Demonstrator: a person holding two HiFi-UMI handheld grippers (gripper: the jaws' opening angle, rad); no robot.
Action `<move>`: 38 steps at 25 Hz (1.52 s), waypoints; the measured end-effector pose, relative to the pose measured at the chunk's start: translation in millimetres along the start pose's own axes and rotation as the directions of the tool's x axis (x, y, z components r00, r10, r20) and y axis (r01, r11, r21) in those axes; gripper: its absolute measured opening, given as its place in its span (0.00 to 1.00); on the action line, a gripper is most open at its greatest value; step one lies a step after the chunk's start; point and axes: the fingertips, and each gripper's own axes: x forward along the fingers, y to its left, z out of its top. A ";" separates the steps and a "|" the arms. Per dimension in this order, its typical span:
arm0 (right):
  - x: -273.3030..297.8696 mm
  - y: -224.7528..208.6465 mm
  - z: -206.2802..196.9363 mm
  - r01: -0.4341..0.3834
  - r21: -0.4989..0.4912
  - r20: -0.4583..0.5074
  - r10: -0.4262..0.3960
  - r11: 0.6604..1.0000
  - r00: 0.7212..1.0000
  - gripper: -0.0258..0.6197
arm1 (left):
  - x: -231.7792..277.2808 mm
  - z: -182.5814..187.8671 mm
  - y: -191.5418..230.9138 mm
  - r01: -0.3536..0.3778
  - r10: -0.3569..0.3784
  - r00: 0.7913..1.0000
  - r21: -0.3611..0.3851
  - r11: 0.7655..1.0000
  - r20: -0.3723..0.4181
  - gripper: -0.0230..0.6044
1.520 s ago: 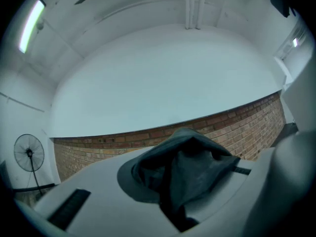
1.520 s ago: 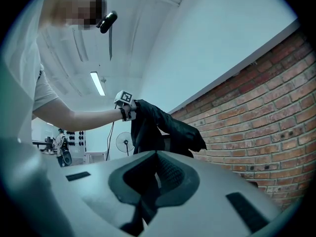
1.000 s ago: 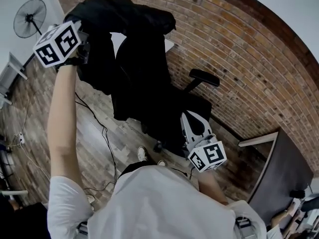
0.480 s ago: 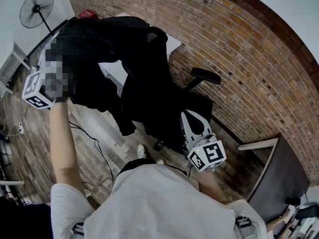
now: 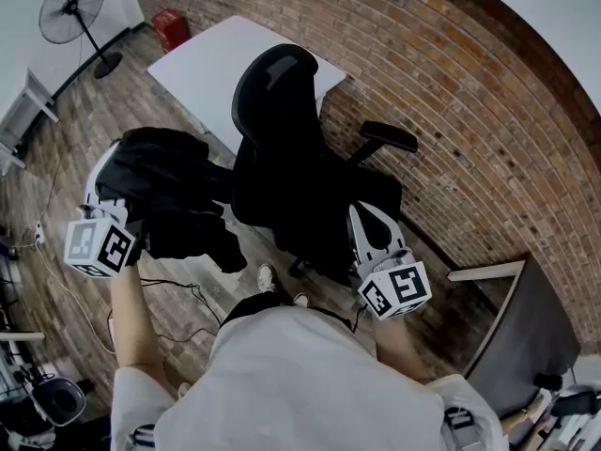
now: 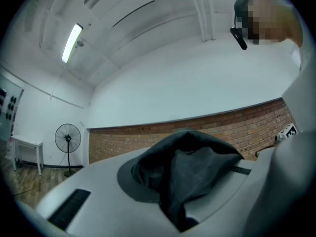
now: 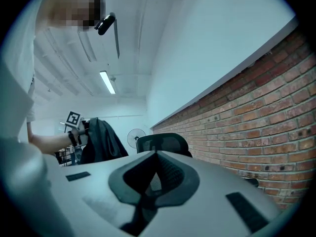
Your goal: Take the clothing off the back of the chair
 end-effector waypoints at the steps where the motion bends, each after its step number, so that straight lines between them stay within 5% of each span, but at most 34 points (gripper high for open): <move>1: -1.1 -3.8 -1.0 0.007 0.001 -0.001 -0.007 1.000 1.000 0.07 | -11.2 -11.8 -1.0 -0.010 0.010 1.000 -0.005 1.000 -0.026 0.08; 12: -9.7 -35.5 8.9 0.067 -0.005 0.020 -0.067 0.998 0.998 0.07 | -104.9 -69.3 -1.8 -0.149 0.148 0.972 0.009 0.989 -0.181 0.08; 33: -17.9 -59.5 14.6 0.161 -0.013 0.022 -0.161 0.987 0.987 0.07 | -67.5 -71.3 0.5 -0.133 0.120 0.986 -0.119 0.984 -0.114 0.08; 38: 0.8 -62.1 25.1 0.171 -0.037 0.033 -0.170 0.985 0.985 0.07 | -48.9 -75.0 1.7 -0.101 0.090 0.989 -0.095 0.990 -0.120 0.08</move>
